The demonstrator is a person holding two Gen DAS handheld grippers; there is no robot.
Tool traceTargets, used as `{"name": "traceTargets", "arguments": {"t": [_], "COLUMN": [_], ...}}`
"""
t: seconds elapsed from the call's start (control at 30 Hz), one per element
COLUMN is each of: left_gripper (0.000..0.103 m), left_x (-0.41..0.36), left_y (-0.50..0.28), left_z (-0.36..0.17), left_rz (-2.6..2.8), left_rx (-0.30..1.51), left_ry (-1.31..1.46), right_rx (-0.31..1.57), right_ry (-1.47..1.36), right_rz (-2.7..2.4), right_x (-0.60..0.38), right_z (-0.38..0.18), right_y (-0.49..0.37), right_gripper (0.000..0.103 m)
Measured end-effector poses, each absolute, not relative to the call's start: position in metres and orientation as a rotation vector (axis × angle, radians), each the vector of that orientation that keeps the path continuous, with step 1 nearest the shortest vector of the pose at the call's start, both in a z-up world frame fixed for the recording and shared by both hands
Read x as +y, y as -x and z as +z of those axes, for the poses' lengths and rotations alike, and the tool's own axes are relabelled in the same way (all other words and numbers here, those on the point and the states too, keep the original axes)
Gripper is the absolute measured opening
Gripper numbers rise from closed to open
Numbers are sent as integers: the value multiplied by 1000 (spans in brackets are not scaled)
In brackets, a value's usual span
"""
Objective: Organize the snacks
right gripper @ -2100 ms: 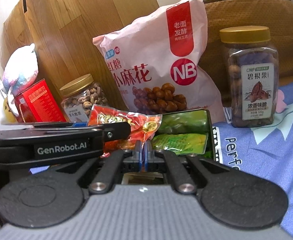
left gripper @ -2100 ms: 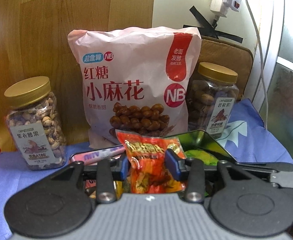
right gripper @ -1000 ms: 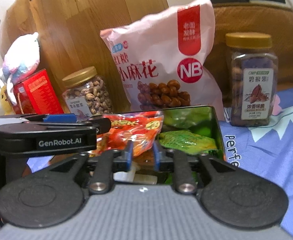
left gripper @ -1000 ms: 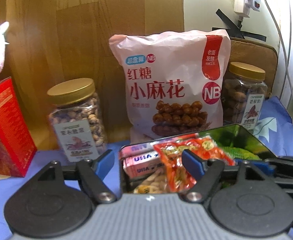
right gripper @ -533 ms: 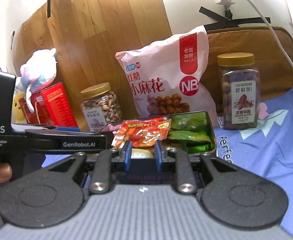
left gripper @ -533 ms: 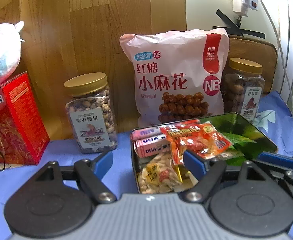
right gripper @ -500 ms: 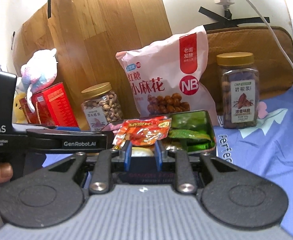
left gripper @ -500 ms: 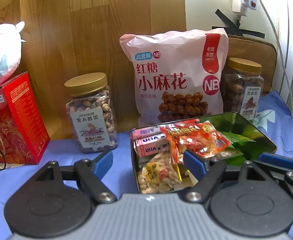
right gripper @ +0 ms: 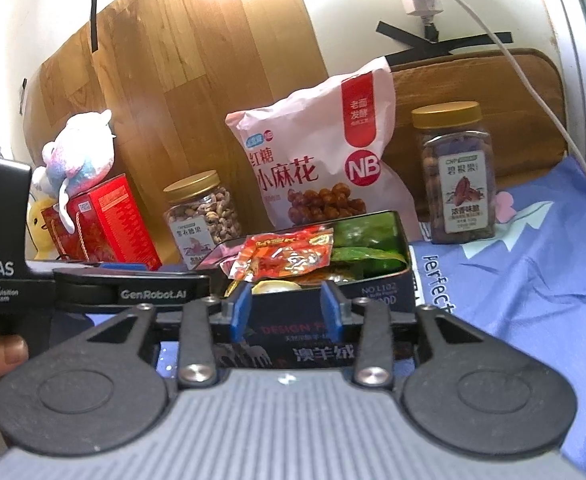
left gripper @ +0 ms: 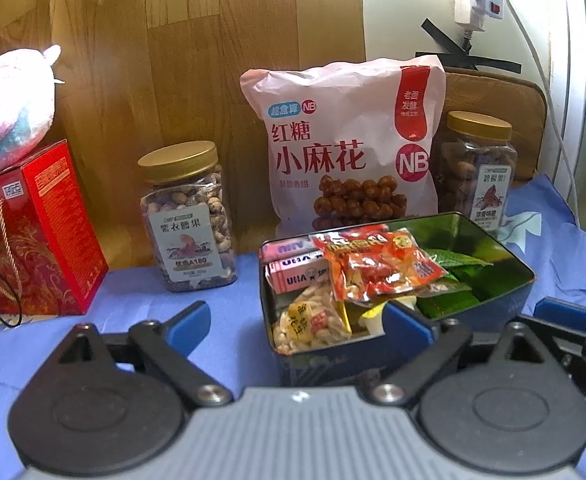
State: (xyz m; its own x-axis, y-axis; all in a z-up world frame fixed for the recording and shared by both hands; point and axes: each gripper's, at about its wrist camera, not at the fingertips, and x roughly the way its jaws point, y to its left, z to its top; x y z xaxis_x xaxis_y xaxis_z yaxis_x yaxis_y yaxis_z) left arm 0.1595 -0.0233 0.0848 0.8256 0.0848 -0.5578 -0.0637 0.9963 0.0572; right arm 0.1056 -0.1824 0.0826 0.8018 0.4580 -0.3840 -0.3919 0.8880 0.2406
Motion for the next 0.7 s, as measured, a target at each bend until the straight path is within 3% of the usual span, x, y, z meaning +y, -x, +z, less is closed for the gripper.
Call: {"name": "traceTargets", "arguments": {"t": [0.3, 0.7], "left_gripper": [103, 103], "left_x": [-32, -40], "left_y": [-130, -67], "left_z": [79, 59], "left_rz": [85, 113], "left_rx": [604, 604], "left_ry": [-45, -59], "right_rx": [475, 535], "right_ry": [-225, -298], "right_rz": [425, 435], "right_x": [-194, -203], "right_z": [75, 55], "right_y": [-90, -44], "right_gripper": [62, 68]}}
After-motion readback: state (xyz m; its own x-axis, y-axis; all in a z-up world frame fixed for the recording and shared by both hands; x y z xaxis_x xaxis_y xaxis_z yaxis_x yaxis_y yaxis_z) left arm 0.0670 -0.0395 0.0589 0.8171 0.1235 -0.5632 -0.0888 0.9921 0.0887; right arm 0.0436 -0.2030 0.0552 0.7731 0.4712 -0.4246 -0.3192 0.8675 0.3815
